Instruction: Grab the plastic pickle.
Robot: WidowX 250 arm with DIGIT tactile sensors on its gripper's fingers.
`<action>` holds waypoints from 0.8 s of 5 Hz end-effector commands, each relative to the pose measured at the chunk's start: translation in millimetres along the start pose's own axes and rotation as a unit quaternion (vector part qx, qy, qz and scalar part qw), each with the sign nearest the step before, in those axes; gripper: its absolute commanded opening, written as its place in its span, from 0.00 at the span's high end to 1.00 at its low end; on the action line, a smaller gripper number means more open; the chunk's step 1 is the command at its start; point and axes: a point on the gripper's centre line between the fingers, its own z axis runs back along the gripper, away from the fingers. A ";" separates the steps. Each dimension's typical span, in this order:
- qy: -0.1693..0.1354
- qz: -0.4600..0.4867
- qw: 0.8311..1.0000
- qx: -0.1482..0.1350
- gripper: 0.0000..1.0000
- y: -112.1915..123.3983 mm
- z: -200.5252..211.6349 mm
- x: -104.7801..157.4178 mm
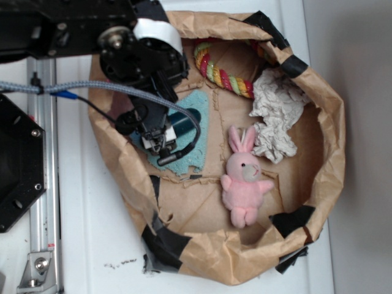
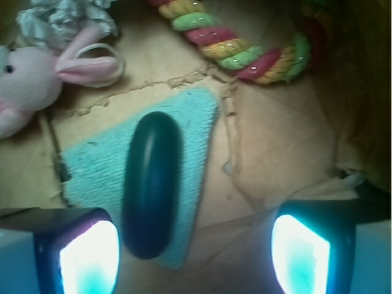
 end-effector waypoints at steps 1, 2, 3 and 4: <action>-0.006 -0.024 0.999 0.026 0.00 10.8 -31.9 -2.2; 0.000 -0.024 0.999 0.029 0.00 9.3 -35.4 0.2; 0.001 -0.027 0.999 0.038 0.03 8.2 -38.0 0.4; 0.003 -0.027 0.999 0.046 1.00 7.3 -40.0 1.0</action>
